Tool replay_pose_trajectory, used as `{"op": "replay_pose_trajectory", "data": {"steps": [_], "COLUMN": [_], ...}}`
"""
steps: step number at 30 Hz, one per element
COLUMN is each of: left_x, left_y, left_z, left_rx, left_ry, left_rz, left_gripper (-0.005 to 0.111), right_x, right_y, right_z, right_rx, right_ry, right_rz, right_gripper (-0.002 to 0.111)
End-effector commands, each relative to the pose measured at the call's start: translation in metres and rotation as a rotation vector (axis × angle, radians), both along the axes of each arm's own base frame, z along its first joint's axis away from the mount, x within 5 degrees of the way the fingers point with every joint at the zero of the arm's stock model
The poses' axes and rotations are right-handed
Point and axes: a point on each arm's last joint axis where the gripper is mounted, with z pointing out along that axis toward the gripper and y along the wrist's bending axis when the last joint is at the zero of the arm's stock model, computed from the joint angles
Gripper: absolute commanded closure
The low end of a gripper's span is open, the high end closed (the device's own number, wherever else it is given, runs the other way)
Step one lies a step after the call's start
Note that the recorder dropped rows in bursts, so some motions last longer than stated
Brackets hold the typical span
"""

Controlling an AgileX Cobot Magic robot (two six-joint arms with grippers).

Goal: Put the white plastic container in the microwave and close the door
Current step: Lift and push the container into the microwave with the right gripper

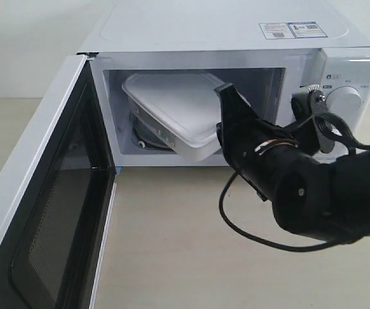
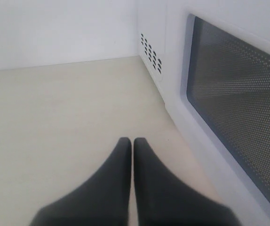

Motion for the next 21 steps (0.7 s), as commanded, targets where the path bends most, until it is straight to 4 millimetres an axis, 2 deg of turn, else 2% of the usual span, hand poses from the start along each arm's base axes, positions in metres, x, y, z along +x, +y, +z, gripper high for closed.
{"op": "replay_pose_trajectory", "data": {"steps": [1, 7, 12, 21], "left_x": [0.000, 0.000, 0.000, 0.000], "left_y": [0.000, 0.000, 0.000, 0.000], "left_z": [0.001, 0.001, 0.001, 0.001], "left_rx": [0.001, 0.001, 0.001, 0.001], "left_ry": [-0.015, -0.015, -0.015, -0.015], "left_rz": [0.002, 0.002, 0.002, 0.002], "left_gripper": [0.103, 0.103, 0.103, 0.103], "right_x": [0.014, 0.027, 0.037, 0.040], "right_y": [0.014, 0.019, 0.016, 0.013], "right_z": [0.002, 0.004, 0.013, 0.011], "right_rx": [-0.006, -0.018, -0.106, -0.106], "right_ry": [0.006, -0.003, -0.012, 0.011], "right_rz": [0.008, -0.027, -0.043, -0.059], "right_gripper": [0.109, 0.109, 0.109, 0.109]}}
